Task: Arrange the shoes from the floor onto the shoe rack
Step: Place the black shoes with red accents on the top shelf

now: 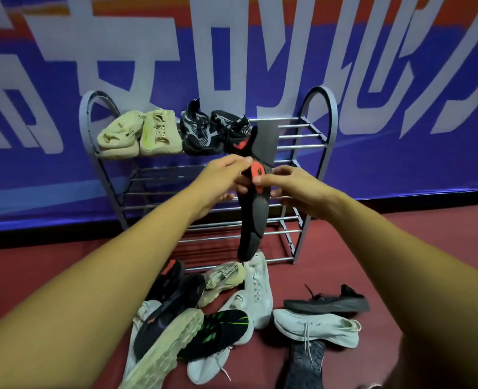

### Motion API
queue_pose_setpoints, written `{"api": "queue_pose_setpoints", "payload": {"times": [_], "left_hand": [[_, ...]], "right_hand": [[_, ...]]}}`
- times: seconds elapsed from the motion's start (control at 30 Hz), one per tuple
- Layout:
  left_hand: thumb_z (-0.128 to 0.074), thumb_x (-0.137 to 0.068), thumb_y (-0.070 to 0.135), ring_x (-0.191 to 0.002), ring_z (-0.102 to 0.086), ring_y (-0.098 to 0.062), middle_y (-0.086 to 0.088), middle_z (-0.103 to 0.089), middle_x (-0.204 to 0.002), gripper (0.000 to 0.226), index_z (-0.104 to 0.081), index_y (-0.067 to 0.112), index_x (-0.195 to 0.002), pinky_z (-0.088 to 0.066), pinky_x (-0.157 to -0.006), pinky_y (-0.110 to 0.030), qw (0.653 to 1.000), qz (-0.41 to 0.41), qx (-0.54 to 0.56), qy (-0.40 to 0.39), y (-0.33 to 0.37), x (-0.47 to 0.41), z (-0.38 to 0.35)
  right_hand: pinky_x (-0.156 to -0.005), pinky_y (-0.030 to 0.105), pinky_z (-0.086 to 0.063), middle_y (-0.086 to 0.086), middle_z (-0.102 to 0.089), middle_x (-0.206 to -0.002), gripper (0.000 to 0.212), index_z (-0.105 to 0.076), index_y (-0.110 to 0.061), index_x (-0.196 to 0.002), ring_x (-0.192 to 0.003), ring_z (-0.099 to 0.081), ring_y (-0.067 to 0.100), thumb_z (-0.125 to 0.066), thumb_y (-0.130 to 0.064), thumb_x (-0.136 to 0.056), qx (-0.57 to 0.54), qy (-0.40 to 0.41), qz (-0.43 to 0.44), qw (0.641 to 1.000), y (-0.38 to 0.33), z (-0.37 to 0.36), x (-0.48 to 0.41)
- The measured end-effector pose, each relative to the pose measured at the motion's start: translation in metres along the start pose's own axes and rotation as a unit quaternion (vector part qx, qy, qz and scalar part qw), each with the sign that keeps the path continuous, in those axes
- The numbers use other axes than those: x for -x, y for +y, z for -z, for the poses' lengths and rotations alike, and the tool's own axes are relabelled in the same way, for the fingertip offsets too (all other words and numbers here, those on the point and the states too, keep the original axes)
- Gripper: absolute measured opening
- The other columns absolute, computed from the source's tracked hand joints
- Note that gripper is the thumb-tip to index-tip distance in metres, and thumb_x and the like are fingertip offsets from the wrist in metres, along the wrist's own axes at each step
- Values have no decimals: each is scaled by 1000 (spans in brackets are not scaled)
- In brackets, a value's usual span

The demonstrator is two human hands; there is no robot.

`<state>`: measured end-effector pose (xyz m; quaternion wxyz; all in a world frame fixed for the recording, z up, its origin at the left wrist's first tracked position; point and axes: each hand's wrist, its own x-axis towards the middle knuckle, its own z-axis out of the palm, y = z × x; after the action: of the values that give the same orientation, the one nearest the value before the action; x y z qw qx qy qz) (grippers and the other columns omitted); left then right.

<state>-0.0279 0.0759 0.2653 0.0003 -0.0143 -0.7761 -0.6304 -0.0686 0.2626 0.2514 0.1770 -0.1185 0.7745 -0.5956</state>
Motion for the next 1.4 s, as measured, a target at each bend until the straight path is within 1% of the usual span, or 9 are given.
{"api": "queue_pose_setpoints", "payload": {"times": [0.17, 0.3, 0.37, 0.47, 0.53, 0.6, 0.8, 1.0, 1.4], "left_hand": [[-64, -93, 24, -54, -48, -9, 3, -58, -65, 10, -63, 21, -83, -33, -50, -20, 996, -8, 53, 73, 6, -5, 23], [-68, -91, 34, -54, -55, -7, 5, -65, -70, 14, -66, 20, -93, -36, -53, -21, 995, 101, 7, 2, 2, -1, 41], [-70, -88, 40, -66, -58, -11, -2, -72, -85, 28, -71, 20, -107, -41, -64, -26, 988, 142, 3, -66, 1, 1, 47], [-65, -92, 27, -52, -48, -10, 4, -59, -58, 9, -65, 21, -86, -33, -61, -27, 982, 156, 24, -105, 2, -2, 50], [-61, -94, 17, -46, -45, -6, 9, -52, -52, 17, -59, 22, -78, -27, -57, -25, 978, 160, 54, -122, 3, -3, 46], [-63, -93, 12, -56, -49, -7, 5, -59, -66, 11, -64, 19, -84, -30, -58, -25, 978, 144, 79, -126, 4, -3, 40], [-60, -96, 10, -79, -63, -10, -1, -69, -89, 7, -66, 13, -97, -50, -68, -24, 982, 81, 159, -67, 12, -12, 26], [-58, -98, 10, -75, -56, -13, -5, -63, -86, 12, -62, 13, -88, -53, -62, -22, 982, 39, 185, 24, 15, -30, 9], [-73, -89, 28, -99, -73, -17, -5, -74, -111, 61, -47, 14, -142, -50, -73, -27, 990, -44, 111, 71, 22, -55, -8]], "right_hand": [[-68, 29, -27, -8, -63, -75, 21, -73, -24, -90, -71, -50, 8, -75, -43, -84, -132, -27, 38, 990, -8, 8, -2], [-63, 28, -21, -9, -29, -56, 34, -60, -29, -62, -58, -40, 8, -67, -46, -91, -242, -19, 59, 968, -16, 6, -3], [-65, 27, -29, -7, -44, -61, 26, -68, -27, -76, -62, -41, 12, -67, -49, -89, -274, -11, 71, 959, -17, 7, -6], [-82, 33, -44, 0, -61, -80, 48, -70, -21, -118, -79, -47, 24, -69, -57, -85, -312, 0, 67, 948, -19, 4, -11], [-98, 39, -50, 1, -72, -94, 54, -69, -17, -122, -89, -61, 22, -66, -58, -88, -340, 4, 74, 937, -22, 1, -14], [-92, 37, -53, -1, -76, -86, 47, -70, -14, -111, -81, -71, 14, -57, -57, -94, -366, 2, 83, 927, -25, 0, -16], [-108, 40, -47, 10, -70, -125, 60, -64, -14, -132, -109, -68, 25, -64, -57, -90, -334, 76, 64, 937, -27, 7, -15], [-78, 28, -45, 4, -74, -109, 33, -70, -22, -114, -89, -68, 13, -67, -45, -90, -276, 56, 95, 955, -31, 6, -17], [-60, 21, -39, 5, -72, -97, 26, -60, -10, -111, -71, -68, 7, -72, -20, -90, -336, 122, 75, 931, -24, 13, -36]]}}
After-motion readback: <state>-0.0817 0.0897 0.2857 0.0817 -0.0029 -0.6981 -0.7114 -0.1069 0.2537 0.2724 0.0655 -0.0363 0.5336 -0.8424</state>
